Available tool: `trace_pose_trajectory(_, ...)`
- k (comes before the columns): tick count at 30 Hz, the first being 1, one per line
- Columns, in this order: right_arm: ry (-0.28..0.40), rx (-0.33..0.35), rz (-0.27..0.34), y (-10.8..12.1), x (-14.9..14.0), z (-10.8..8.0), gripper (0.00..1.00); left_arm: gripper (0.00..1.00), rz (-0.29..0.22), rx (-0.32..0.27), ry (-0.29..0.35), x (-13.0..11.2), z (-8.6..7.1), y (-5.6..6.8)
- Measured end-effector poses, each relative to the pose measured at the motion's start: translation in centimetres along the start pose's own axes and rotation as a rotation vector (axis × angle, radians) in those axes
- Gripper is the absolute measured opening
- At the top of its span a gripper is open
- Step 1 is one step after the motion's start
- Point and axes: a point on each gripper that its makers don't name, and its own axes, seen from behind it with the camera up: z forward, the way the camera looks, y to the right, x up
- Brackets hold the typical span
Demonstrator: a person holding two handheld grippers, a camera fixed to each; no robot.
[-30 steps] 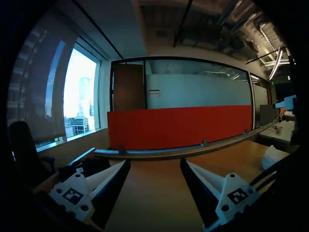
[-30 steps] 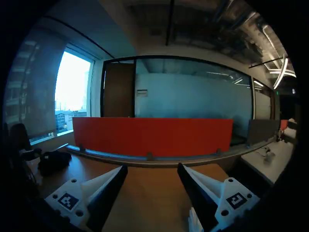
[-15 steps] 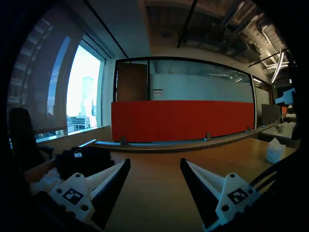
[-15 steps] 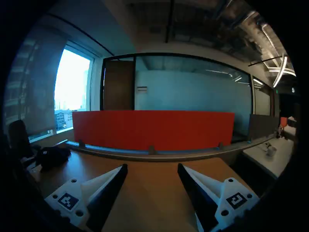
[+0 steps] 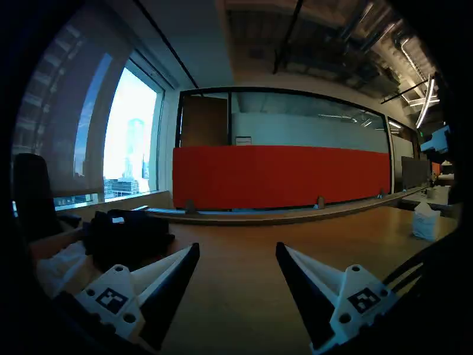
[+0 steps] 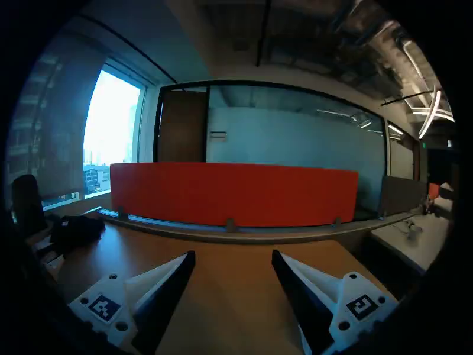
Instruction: Fold towel
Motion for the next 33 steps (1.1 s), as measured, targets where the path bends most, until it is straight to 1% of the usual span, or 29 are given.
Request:
trace_pose_trajectory(6,-0.01,0.005,0.001,-0.3,-0.9,0.2,1.0,0.96,0.005,0.004,0.004,-0.6,-0.1,-0.1)
trace_pose_trajectory(9,-0.01,0.001,-0.009,-0.2,-1.2,0.2,1.0,0.96,0.011,0.01,-0.002,-1.0,-0.2,-0.3)
trace_pose_trajectory(15,-0.017,0.001,-0.013,-0.1,-1.5,0.3,1.0,0.96,0.001,0.016,-0.01,-1.4,-0.3,-0.6)
trace_pose_trajectory(18,-0.016,0.0,-0.013,-0.1,-1.7,0.2,1.0,0.96,0.004,0.026,-0.017,-1.6,-0.2,-0.9)
trace_pose_trajectory(27,-0.025,-0.003,-0.008,-0.1,-2.4,0.0,1.0,0.96,0.002,0.022,-0.021,-1.7,0.0,-0.8)
trace_pose_trajectory(33,-0.023,0.001,-0.018,-0.1,-2.1,-0.1,1.0,0.96,0.003,0.023,-0.023,-1.9,0.1,-0.8)
